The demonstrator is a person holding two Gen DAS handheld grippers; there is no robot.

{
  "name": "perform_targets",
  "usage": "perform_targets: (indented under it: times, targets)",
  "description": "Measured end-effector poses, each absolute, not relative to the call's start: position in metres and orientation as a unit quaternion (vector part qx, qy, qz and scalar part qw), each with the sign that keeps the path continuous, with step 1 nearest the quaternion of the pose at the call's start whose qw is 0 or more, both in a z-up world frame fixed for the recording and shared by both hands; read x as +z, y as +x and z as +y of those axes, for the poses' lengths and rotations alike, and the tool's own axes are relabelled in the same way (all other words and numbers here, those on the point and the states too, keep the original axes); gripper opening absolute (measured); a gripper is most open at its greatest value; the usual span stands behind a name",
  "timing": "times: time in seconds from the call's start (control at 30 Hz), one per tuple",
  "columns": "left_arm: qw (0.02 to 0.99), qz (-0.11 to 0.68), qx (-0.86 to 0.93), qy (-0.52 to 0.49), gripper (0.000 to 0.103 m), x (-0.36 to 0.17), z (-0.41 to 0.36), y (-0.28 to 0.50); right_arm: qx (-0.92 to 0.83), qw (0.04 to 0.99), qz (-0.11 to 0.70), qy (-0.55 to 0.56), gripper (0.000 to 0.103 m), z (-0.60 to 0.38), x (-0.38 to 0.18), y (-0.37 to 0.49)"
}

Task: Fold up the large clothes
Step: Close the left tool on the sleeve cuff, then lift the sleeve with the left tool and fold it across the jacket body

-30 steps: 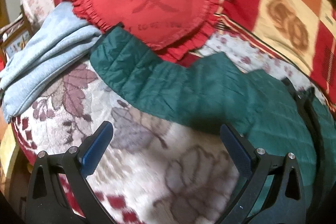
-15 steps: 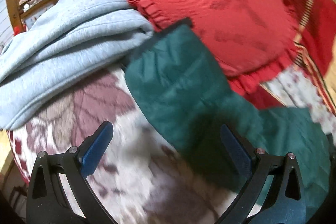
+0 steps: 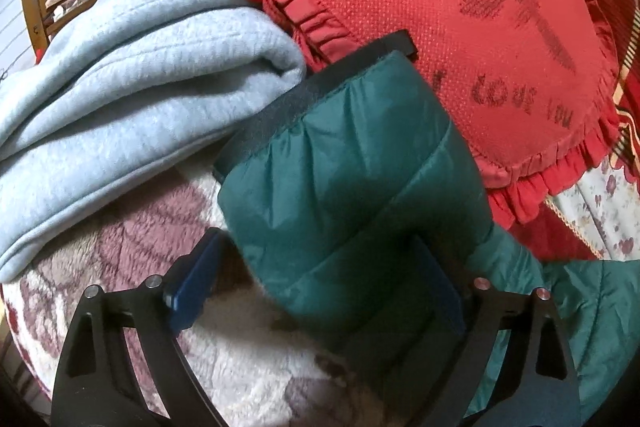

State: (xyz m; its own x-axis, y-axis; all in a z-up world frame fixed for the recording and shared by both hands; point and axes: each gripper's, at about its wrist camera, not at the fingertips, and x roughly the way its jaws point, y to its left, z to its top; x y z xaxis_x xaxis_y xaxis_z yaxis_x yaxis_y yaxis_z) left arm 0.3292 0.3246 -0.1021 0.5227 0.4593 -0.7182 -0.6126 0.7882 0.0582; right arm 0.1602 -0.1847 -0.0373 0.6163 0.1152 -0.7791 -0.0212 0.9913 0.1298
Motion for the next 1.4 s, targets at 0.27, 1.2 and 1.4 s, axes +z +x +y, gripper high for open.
perform_targets:
  times: [0.27, 1.2, 1.4]
  targets:
    - [0.874, 0.385, 0.288, -0.071, 0.050, -0.101, 0.320, 0.348, 0.041, 0.895, 0.440, 0.055, 0.103, -0.184, -0.041, 0.162]
    - [0.936, 0.343, 0.007, -0.076, 0.013, 0.061, 0.137, 0.254, 0.050, 0.905, 0.415, 0.078, 0.103, -0.204, -0.021, 0.112]
    - [0.934, 0.347, -0.057, -0.058, 0.013, 0.069, 0.057, 0.248, 0.044, 0.906, 0.412, 0.085, 0.103, -0.218, -0.019, 0.100]
